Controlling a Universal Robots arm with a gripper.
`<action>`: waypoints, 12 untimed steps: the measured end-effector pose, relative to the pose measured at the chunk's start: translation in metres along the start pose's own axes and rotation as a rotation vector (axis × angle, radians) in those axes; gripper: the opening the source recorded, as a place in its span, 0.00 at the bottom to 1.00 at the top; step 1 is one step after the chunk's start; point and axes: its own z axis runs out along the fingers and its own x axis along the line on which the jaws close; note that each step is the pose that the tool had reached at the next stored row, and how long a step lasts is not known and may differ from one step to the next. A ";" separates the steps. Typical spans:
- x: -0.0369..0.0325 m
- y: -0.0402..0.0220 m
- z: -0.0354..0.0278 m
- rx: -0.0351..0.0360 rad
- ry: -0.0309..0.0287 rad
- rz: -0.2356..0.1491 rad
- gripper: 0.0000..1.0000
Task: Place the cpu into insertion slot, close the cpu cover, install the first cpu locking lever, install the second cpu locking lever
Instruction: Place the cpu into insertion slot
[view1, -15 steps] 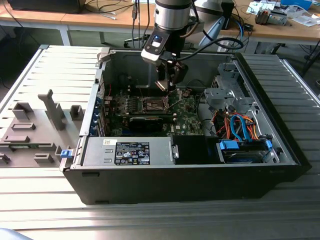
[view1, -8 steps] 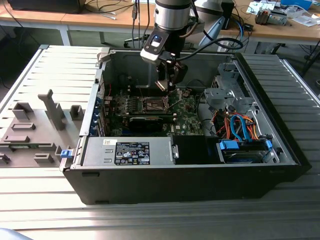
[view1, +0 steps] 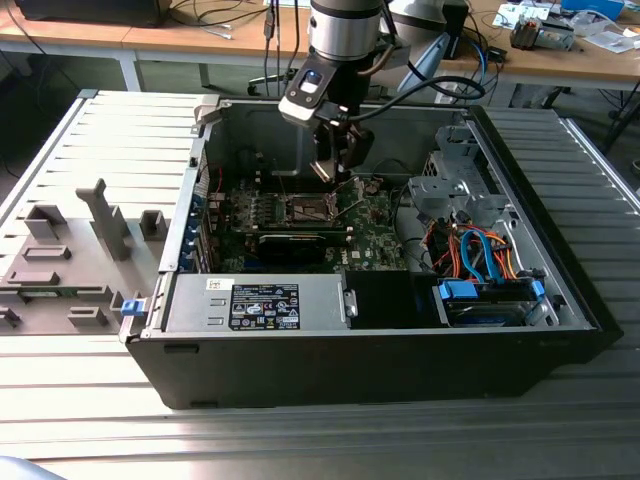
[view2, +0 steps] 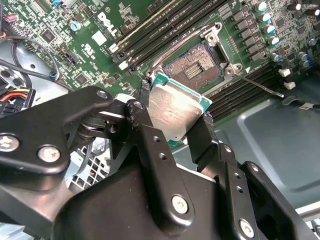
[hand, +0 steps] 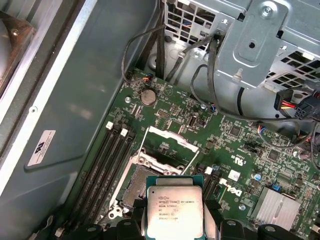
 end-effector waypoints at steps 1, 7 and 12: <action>0.0000 0.0000 0.0000 0.0000 -0.0001 0.005 0.54; 0.0000 0.0000 0.0000 0.0001 -0.0007 0.029 0.54; 0.0000 0.0000 0.0000 0.0001 -0.0011 0.040 0.54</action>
